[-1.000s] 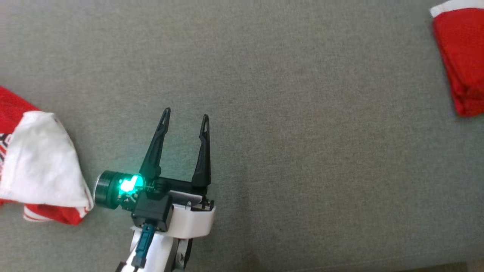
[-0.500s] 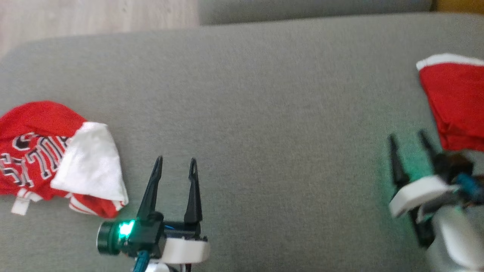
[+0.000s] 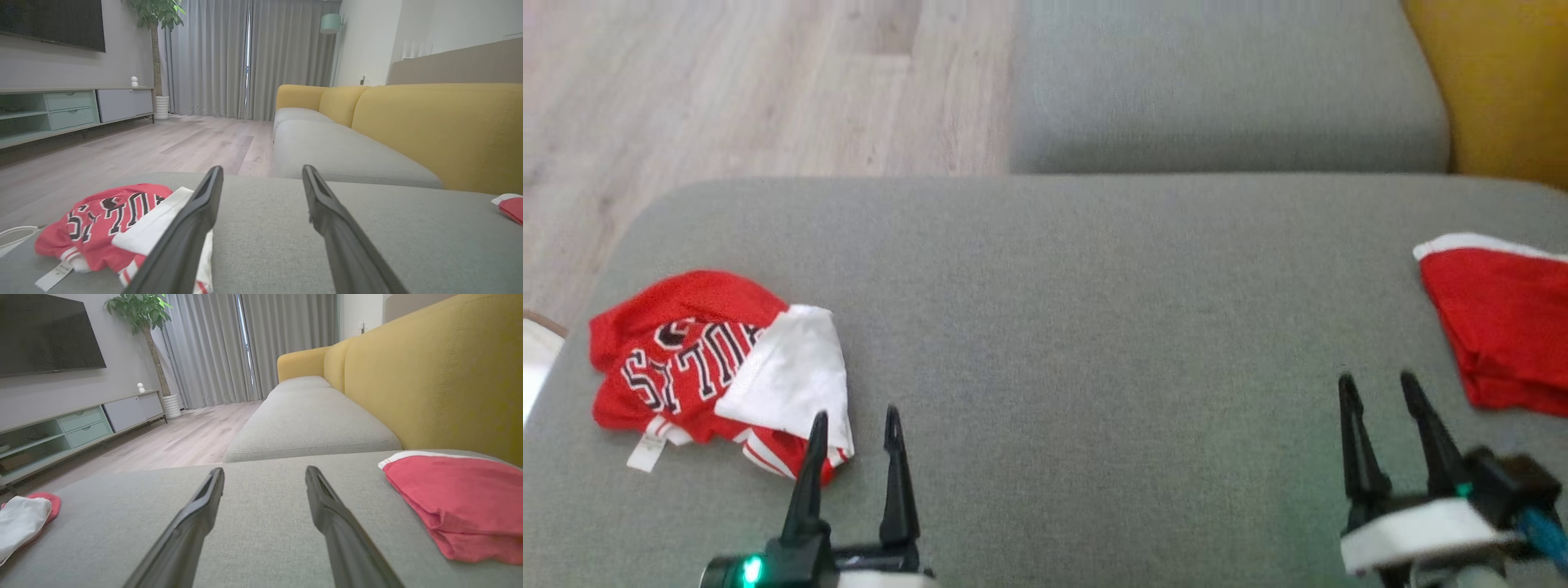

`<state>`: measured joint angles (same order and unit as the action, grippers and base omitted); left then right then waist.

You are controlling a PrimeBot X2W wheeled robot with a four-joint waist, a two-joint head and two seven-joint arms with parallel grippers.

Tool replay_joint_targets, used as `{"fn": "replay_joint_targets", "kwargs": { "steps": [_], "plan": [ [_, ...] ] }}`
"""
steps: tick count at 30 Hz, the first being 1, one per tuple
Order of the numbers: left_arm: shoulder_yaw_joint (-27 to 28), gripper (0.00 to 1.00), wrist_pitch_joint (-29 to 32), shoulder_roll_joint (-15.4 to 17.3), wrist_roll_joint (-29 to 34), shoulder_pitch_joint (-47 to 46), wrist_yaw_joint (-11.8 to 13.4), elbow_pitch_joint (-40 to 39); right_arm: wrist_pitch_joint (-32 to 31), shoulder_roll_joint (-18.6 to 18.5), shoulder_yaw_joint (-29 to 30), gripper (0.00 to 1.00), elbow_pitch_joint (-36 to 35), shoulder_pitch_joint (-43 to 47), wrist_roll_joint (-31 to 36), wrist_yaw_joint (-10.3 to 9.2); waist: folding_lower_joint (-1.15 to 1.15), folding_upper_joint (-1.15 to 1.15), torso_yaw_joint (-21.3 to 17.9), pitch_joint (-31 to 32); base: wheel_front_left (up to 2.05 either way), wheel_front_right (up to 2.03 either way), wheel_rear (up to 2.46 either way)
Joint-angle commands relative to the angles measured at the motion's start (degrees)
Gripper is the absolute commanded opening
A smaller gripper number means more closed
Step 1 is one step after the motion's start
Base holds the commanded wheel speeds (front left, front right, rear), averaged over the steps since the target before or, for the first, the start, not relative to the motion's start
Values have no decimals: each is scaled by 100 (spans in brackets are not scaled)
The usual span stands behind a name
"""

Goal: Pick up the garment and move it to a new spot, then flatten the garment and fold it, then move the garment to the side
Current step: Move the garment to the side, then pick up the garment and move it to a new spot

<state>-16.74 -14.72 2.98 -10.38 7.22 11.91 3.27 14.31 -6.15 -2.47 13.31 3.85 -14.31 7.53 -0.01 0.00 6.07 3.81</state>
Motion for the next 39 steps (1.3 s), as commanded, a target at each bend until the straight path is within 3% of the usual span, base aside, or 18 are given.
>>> {"fn": "replay_joint_targets", "kwargs": {
  "steps": [1,11,20,39],
  "plan": [
    [207,100,-28,-10,87,-62,-14,-204,68,-23,-80,100,-215,2,-45,-4,1,0,58,132,0,0,0],
    [457,100,-28,-10,333,473,-114,-170,68,-25,-173,100,-303,598,107,-4,1,0,24,389,0,0,0],
    [500,100,-28,-10,440,489,-220,-114,69,-19,-251,100,-249,671,177,-4,1,0,2,406,0,0,0],
    [554,100,-28,-10,440,420,-208,-25,69,26,-179,100,-242,642,210,-4,1,0,14,375,0,0,0]
  ]
}}
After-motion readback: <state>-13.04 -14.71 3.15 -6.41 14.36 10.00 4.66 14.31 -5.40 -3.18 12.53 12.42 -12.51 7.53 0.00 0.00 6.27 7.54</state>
